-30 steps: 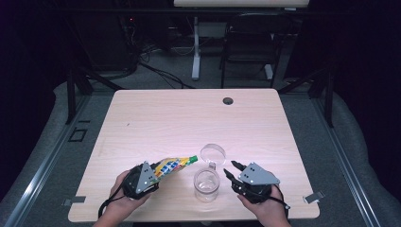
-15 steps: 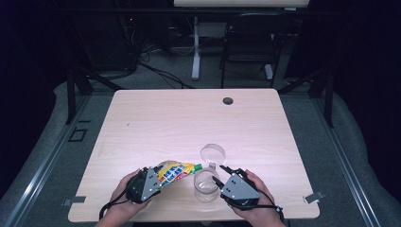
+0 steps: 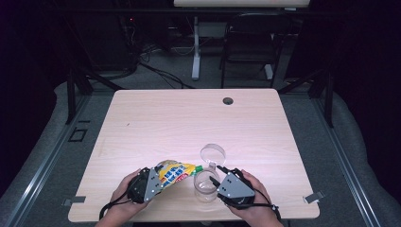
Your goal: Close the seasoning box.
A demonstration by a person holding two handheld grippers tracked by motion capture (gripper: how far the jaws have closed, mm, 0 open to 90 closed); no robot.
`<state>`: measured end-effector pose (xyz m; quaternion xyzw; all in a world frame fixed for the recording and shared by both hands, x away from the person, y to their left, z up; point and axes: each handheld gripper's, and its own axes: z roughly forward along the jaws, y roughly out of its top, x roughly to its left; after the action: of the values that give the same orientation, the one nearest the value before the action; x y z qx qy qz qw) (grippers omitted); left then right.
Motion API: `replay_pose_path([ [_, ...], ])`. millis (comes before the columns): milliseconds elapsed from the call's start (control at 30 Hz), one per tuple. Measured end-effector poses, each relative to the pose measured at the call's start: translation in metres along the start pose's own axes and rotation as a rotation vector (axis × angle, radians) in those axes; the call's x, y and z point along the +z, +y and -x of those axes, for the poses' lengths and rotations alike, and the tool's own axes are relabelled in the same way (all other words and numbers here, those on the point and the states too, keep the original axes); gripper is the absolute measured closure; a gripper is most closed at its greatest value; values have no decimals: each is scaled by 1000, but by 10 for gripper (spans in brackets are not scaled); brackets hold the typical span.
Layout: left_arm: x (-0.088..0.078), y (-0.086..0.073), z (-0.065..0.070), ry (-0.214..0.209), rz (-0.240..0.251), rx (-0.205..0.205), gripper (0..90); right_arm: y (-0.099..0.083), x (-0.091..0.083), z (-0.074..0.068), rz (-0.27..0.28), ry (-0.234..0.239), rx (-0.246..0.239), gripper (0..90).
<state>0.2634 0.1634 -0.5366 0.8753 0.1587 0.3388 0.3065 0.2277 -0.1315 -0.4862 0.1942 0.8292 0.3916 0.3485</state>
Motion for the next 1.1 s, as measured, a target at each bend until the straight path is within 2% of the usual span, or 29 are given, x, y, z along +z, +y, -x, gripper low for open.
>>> replay_pose_path([
  [233, 0, 1, 0, 12, -4, 5, 609, 3, 1, -3, 4, 3, -20, 591],
  [600, 1, 3, 2, 21, -14, 44, 609, 11, 5, -10, -16, -22, -125, 591],
  [867, 1, 5, 4, 29, -20, 66, 609, 16, 10, -16, -21, -23, -192, 584],
  [1100, 2, 6, 6, 32, -18, 77, 609, 19, 14, -18, -23, -16, -208, 591],
])
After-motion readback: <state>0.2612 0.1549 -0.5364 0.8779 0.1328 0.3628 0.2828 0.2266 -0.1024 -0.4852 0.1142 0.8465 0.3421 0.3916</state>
